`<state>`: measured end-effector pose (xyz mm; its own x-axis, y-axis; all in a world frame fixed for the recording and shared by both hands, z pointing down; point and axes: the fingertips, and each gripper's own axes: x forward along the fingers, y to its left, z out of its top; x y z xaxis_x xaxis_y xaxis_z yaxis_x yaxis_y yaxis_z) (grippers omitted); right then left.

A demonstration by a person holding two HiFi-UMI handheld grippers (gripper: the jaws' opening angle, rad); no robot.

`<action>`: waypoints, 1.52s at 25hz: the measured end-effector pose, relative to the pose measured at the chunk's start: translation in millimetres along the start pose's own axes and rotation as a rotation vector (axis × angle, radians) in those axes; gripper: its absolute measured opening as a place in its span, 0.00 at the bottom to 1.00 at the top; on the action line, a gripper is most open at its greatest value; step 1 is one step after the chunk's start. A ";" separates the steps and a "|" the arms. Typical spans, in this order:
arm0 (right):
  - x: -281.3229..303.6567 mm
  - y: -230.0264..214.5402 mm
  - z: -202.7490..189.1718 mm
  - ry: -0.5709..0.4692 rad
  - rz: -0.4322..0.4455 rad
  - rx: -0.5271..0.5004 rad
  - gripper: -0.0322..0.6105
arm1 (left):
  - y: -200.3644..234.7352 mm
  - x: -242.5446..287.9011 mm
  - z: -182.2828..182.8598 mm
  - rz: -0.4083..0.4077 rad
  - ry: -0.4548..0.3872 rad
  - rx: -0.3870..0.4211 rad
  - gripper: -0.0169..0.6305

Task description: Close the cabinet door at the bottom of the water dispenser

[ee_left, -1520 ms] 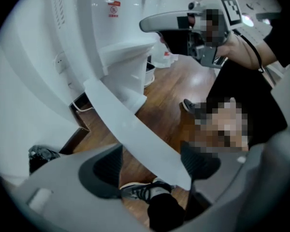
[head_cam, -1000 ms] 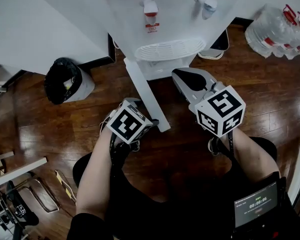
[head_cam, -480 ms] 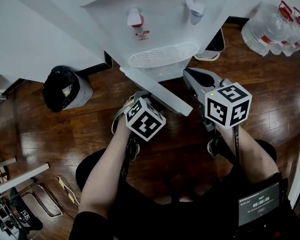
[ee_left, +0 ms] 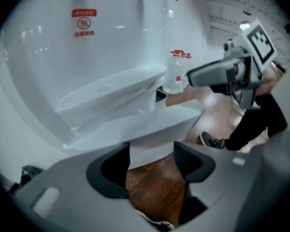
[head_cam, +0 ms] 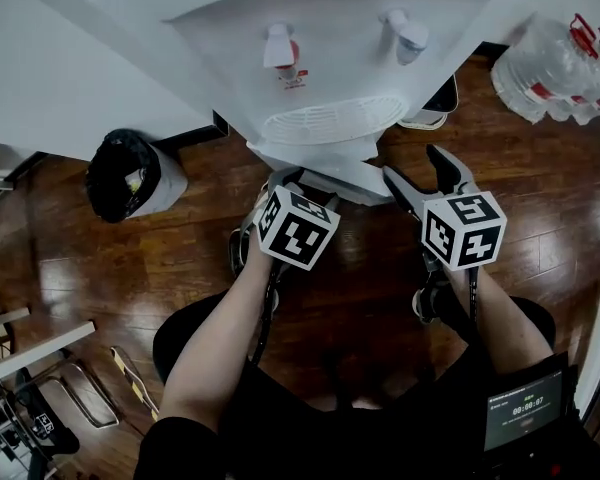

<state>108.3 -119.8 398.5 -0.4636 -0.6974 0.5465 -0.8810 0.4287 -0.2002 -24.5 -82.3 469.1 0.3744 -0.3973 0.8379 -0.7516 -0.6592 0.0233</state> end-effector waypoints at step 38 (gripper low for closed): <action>92.7 -35.8 -76.4 0.257 -0.048 -0.128 0.61 | 18.2 51.1 24.1 0.082 -0.122 -0.520 0.38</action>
<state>104.1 -156.0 518.4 -0.3677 -0.5574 0.7444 -0.8749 0.4787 -0.0737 -6.0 -130.0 499.2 0.3405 -0.5258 0.7795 -0.9391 -0.2321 0.2536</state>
